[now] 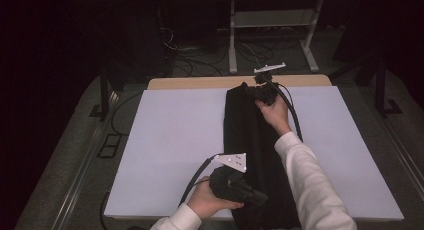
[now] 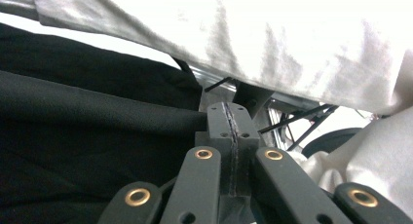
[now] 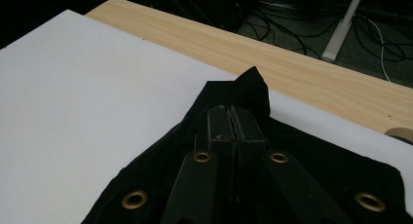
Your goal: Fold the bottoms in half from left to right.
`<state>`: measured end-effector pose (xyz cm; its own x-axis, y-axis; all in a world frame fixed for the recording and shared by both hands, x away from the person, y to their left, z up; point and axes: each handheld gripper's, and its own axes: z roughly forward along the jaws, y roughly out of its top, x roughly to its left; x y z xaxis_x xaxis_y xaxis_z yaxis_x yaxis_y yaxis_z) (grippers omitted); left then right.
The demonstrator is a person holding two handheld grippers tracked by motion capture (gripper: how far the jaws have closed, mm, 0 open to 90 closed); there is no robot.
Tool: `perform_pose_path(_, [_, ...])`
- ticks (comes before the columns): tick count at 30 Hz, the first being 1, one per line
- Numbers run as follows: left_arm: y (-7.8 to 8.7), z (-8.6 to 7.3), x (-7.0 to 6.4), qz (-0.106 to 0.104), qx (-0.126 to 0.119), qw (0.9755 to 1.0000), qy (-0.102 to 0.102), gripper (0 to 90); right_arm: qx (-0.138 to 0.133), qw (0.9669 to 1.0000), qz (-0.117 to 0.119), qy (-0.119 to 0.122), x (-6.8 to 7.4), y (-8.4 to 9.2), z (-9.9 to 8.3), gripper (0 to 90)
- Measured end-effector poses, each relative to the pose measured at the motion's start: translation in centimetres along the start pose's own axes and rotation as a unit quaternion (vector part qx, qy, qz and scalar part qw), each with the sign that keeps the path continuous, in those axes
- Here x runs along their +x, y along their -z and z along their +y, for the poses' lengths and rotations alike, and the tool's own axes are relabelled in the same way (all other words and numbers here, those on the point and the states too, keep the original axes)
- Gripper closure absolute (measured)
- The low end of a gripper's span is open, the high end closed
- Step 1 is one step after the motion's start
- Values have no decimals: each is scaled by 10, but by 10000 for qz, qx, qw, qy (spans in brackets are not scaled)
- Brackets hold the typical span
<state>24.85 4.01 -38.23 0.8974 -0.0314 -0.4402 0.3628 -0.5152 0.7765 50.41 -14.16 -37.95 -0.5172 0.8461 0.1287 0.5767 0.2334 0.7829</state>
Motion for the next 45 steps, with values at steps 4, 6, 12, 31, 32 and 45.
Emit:
perform_pose_path(4, [-9,3,5,-96,-59,9999,25,893,46,10000,-18,-8,-7,1,0,872])
perform_pose_path(6, [-15,4,8,-145,-132,9998,16,894,54,10000,-14,-11,-10,2,-1,871])
perform_pose_path(12, [-33,7,13,-195,-116,9997,39,894,101,9999,-23,3,-19,6,-3,871])
perform_pose_path(31, [-72,21,20,39,131,9997,212,893,235,9997,-36,9,-52,14,-20,871])
perform_pose_path(32, [-75,21,21,61,145,9996,214,893,230,9997,-30,-4,-54,15,-20,871])
perform_pose_path(45, [-102,26,28,185,339,9986,360,893,222,9997,-70,-45,-68,18,-27,871])
